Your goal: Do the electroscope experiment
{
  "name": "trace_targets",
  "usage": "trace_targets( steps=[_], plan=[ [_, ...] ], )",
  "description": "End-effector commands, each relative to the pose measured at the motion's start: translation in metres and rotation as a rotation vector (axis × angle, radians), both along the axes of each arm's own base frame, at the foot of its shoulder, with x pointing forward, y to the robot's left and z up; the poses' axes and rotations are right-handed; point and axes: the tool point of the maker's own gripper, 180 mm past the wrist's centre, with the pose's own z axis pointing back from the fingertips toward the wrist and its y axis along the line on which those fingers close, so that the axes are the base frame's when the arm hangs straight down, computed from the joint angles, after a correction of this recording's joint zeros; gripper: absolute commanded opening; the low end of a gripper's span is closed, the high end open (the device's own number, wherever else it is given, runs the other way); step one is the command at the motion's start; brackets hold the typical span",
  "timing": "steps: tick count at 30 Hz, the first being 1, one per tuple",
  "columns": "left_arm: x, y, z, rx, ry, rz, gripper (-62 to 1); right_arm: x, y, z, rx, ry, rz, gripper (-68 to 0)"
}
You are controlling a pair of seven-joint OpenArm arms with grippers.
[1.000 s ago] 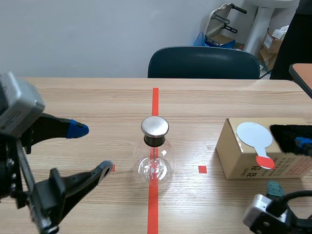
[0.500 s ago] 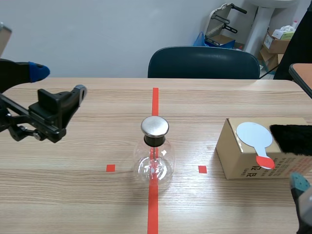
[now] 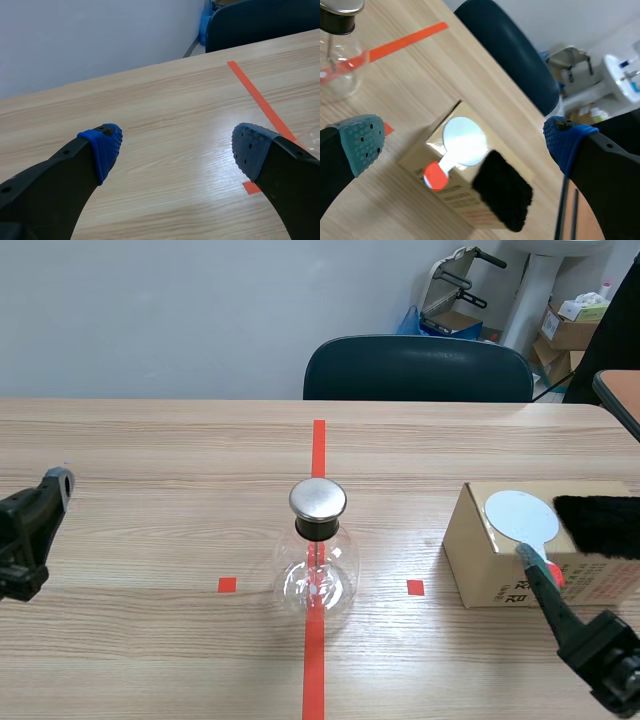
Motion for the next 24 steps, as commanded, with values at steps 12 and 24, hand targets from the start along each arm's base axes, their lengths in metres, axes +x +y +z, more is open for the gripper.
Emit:
trace_targets(
  steps=[12,24],
  plan=[
    [-0.024,-0.029,0.021,-0.011,0.018,-0.027,-13.3,-0.004,0.005,0.002,0.163,0.175,0.112,0.4],
    [-0.009,-0.023,0.02,0.03,0.058,0.033,-13.3,-0.019,0.004,-0.028,0.171,0.329,0.153,0.4]
  ],
)
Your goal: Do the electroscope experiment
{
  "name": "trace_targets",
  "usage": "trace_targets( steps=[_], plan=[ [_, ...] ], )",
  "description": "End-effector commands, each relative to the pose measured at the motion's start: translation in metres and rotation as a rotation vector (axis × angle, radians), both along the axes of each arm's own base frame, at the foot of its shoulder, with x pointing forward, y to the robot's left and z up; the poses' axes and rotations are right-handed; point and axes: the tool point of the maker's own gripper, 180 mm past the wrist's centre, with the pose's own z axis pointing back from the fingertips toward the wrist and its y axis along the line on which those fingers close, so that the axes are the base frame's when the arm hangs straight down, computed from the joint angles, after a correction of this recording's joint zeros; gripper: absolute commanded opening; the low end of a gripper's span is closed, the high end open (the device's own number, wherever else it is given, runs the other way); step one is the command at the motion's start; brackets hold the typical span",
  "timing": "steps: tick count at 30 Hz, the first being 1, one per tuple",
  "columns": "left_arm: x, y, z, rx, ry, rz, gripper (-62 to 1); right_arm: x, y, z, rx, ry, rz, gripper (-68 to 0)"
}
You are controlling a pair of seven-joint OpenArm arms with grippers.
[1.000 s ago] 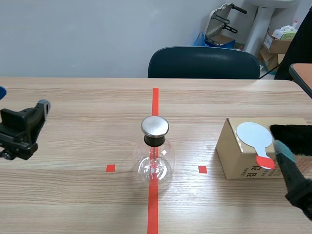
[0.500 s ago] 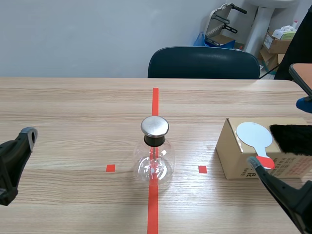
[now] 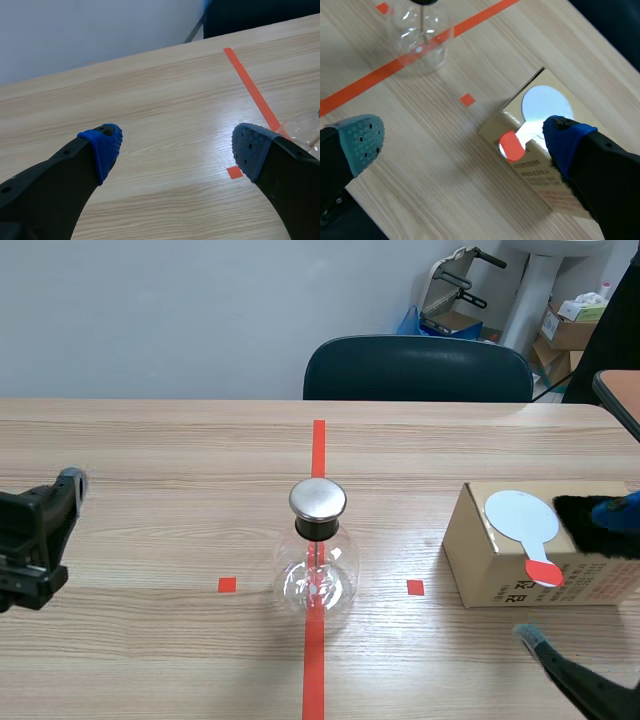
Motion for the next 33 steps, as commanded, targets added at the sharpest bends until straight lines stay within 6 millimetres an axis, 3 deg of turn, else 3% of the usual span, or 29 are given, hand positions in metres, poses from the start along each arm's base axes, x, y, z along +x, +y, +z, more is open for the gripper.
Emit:
trace_targets(
  steps=[1,12,33],
  plan=[
    [0.0,-0.002,0.005,-0.005,-0.018,-0.003,-13.3,0.003,0.004,0.008,0.024,-0.028,0.008,0.4],
    [-0.013,-0.008,0.018,-0.033,-0.112,-0.033,-13.3,0.003,0.003,0.007,0.022,-0.022,0.002,0.4],
    [-0.015,-0.008,0.015,-0.034,-0.097,-0.034,-13.3,0.002,0.0,0.002,-0.001,0.0,-0.007,0.4]
  ],
)
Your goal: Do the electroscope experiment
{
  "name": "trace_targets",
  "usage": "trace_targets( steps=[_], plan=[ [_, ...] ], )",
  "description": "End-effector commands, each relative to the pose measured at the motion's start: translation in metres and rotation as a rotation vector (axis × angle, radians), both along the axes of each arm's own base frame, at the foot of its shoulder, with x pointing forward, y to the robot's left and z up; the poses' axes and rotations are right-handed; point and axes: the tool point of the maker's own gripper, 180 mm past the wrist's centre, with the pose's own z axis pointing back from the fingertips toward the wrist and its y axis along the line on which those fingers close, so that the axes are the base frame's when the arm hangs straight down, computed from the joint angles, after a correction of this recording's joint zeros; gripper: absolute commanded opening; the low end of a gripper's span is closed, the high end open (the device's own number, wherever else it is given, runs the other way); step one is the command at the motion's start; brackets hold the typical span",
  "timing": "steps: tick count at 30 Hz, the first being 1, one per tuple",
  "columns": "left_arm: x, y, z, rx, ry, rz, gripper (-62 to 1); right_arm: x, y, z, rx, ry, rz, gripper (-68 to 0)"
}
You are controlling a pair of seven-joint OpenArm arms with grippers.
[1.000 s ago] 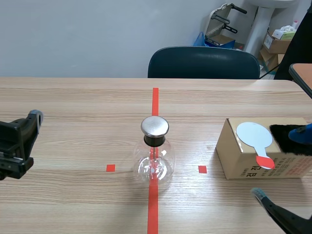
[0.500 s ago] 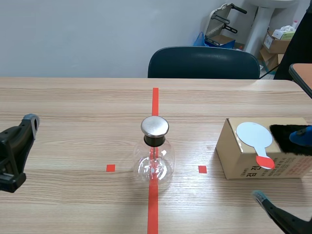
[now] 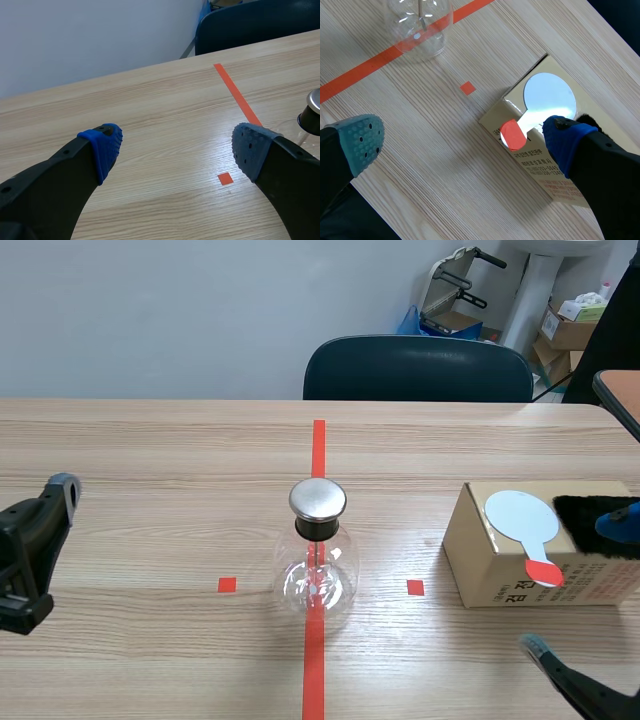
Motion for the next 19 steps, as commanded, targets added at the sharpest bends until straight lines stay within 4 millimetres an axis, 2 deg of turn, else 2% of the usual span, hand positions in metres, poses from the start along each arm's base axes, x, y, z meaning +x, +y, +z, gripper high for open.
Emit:
trace_targets(
  steps=[1,19],
  plan=[
    [0.0014,-0.0014,0.0069,-0.006,-0.024,-0.001,-13.3,0.0032,0.0036,0.0072,0.024,-0.025,0.004,0.4],
    [0.0011,-0.0028,0.006,-0.008,-0.019,-0.009,-13.3,0.0032,0.0036,0.0072,0.024,-0.025,0.004,0.4]
  ],
)
